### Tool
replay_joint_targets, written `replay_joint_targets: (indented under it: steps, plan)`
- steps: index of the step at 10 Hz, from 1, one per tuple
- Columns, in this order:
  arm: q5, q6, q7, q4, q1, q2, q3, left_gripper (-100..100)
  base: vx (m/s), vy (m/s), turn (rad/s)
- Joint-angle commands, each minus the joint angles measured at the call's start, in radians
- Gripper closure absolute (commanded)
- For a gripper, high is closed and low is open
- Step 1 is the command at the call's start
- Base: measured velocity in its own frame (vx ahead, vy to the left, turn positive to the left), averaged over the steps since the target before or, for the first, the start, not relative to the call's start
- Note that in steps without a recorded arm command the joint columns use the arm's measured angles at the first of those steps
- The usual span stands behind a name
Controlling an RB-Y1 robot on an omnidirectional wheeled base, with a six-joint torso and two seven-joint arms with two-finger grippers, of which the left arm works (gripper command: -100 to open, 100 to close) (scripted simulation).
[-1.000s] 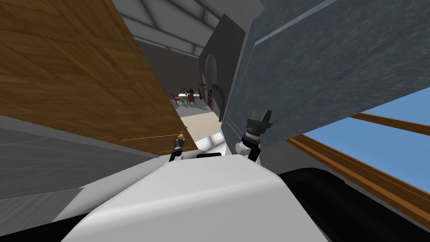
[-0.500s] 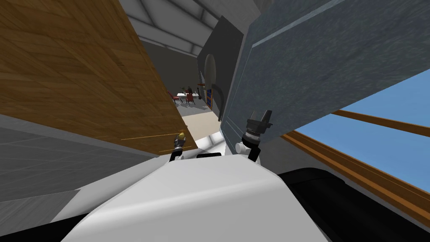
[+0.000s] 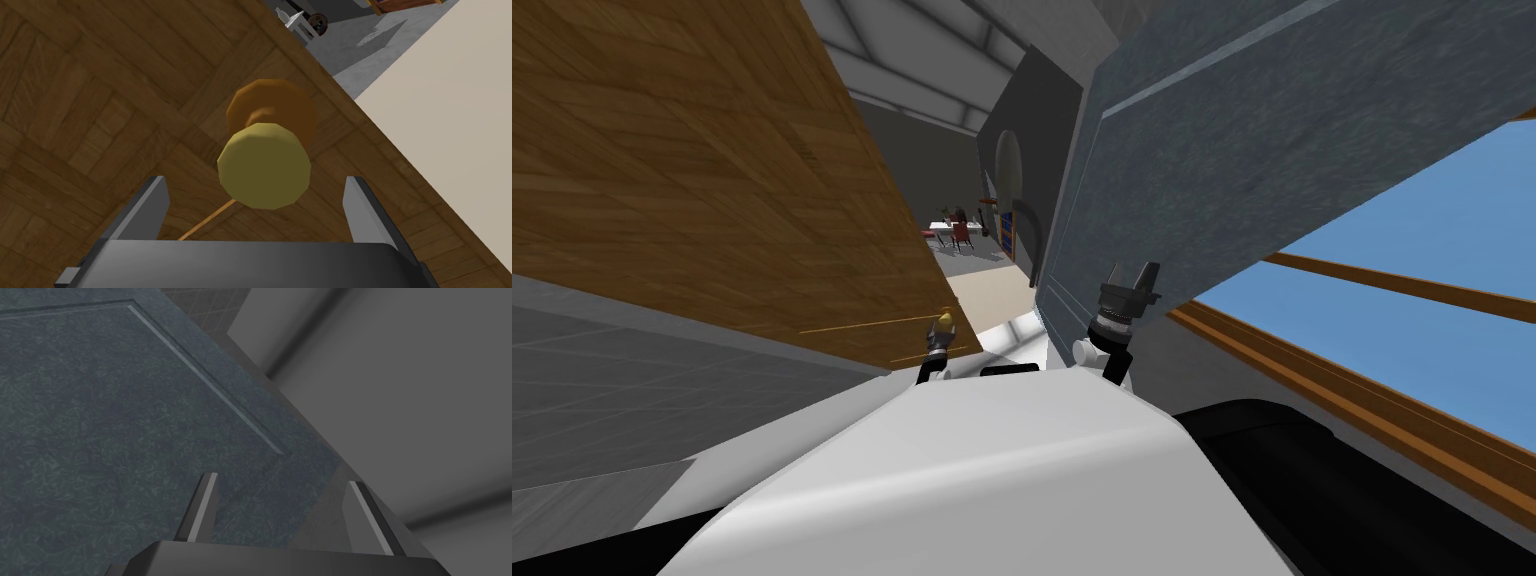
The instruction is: Pull the door open
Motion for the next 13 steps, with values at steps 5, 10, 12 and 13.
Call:
replay_joint_targets:
  steps: [5,10,12,13]
  plan:
    - [0.062,-0.002,0.148,-0.014,0.002,0.007,-0.04,-100,-0.061,0.024,-0.049]
    - [0.115,-0.003,0.272,-0.025,0.004,0.012,-0.074,-100,-0.062,0.025,-0.054]
    - [0.131,-0.004,0.313,-0.028,0.004,0.014,-0.084,-100,-0.068,0.021,-0.053]
    - [0.147,-0.005,0.349,-0.032,0.005,0.016,-0.095,-100,-0.067,0.024,-0.055]
